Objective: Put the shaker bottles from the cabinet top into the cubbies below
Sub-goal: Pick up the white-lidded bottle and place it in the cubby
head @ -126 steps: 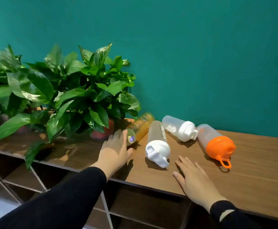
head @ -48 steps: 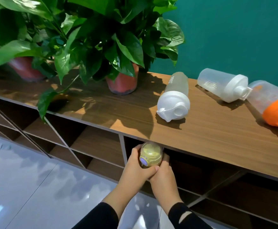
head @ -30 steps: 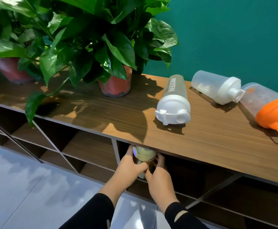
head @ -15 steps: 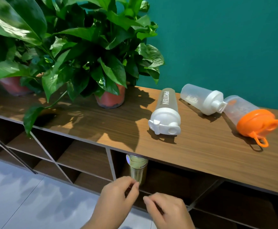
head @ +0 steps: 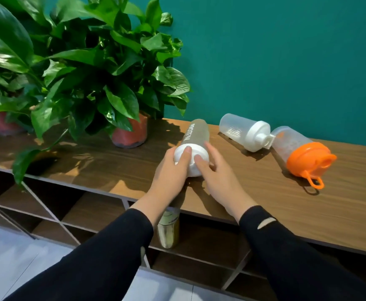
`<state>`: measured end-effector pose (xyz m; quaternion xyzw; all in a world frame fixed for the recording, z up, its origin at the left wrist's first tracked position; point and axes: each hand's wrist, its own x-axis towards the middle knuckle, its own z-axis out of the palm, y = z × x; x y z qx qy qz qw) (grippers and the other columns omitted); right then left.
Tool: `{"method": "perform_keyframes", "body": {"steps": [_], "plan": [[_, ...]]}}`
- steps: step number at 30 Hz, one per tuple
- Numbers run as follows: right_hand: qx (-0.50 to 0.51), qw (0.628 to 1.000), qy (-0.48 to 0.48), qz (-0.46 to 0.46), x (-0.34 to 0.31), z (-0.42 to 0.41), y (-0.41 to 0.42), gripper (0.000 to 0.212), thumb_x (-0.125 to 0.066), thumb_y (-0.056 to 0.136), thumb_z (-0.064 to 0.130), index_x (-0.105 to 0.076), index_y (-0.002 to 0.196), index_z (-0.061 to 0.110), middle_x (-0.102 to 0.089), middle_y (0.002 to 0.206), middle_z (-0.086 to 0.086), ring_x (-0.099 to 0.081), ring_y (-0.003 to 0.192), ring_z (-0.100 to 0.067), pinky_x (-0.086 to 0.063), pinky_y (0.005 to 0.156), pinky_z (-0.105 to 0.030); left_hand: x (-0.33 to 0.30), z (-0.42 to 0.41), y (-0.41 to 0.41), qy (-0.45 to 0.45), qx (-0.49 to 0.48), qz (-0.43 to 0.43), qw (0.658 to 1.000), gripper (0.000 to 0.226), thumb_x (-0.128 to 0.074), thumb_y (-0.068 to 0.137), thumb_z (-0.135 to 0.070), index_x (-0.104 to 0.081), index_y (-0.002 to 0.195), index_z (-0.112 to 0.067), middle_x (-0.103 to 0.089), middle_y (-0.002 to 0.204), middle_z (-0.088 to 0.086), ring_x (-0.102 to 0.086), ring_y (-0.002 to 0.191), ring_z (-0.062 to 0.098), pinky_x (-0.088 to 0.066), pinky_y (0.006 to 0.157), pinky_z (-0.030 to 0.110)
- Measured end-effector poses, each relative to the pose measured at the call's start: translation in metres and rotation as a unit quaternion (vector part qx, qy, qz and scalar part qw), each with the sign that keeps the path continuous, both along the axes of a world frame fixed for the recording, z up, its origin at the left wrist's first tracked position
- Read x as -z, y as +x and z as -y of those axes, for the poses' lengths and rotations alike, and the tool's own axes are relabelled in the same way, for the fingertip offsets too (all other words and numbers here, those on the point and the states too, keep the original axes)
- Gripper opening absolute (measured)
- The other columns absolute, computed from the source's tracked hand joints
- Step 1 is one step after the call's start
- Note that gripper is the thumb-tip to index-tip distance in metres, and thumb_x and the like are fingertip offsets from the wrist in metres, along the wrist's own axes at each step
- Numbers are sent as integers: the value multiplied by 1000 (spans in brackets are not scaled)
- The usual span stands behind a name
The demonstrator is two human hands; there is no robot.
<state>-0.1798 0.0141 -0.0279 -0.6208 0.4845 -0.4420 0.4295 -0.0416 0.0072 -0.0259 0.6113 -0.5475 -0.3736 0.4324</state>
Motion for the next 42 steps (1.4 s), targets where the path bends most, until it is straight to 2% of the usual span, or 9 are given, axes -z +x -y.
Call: {"method": "perform_keyframes", "body": {"steps": [7,11,15,20,26,29,35,38,42], "plan": [[59,991,0,122,-6,-33,13,56,-61,97,33,-38,148,34,-53,141,9,-60,117,-10,-59,87,-24,-14,-38,3,-64,25,-109,992,41,-48,102,-41,-44,143,-40,-58,125,-19,-59,117,7,-52,96,30],[92,980,-2,178,-25,-74,10,55,-64,91,44,-44,142,37,-60,133,12,-63,120,-13,-56,99,-43,-22,-77,13,-105,85,-137,981,56,-59,95,-44,-37,147,-44,-54,134,-30,-54,125,-6,-46,110,29],[65,973,15,222,-49,-127,3,52,-63,83,49,-53,132,32,-71,117,13,-70,110,-10,-62,83,-33,-20,-114,25,-158,169,-46,972,90,-77,74,-45,-25,147,-53,-36,151,-34,-37,142,-3,-37,113,27],[18,997,13,73,-54,-182,-11,75,-65,62,84,-51,128,51,-62,132,22,-57,126,0,-49,106,-39,-38,-149,18,-206,150,-72,964,95,-85,60,-40,-31,132,-71,-45,136,-41,-47,132,-5,-45,101,12],[39,992,101,65,-11,-218,-29,104,-103,27,31,-58,115,60,-68,122,27,-64,118,-2,-53,98,-35,-10,-194,-3,-102,194,-141,965,83,-88,55,-32,-50,125,-56,-61,129,-28,-60,120,-3,-49,90,13],[127,984,120,-35,25,-226,-28,95,-94,42,-10,-60,103,54,-67,99,34,-61,96,17,-52,68,-11,25,-204,-8,0,223,-121,967,80,-91,58,-32,-46,116,-63,-58,127,-33,-58,121,-2,-51,90,18],[78,977,196,7,88,-202,-43,80,-91,65,5,-46,123,38,-56,122,20,-58,112,-9,-51,81,-15,77,-180,-18,109,177,-79,975,73,-85,72,-32,-42,124,-60,-52,128,-28,-52,116,-10,-52,89,17],[79,973,215,36,110,-172,-38,85,-92,65,11,-43,121,53,-56,130,15,-56,119,-9,-57,91,-28,95,-161,-23,92,142,-73,983,64,-82,79,-30,-47,125,-59,-61,124,-32,-54,114,-17,-53,94,20],[98,970,217,41,126,-140,-33,70,-86,76,16,-46,127,40,-63,125,16,-63,107,7,-55,75,-12,104,-133,-29,104,137,-82,982,55,-74,89,-24,-47,131,-48,-68,118,-30,-61,110,-13,-48,83,4]]}}
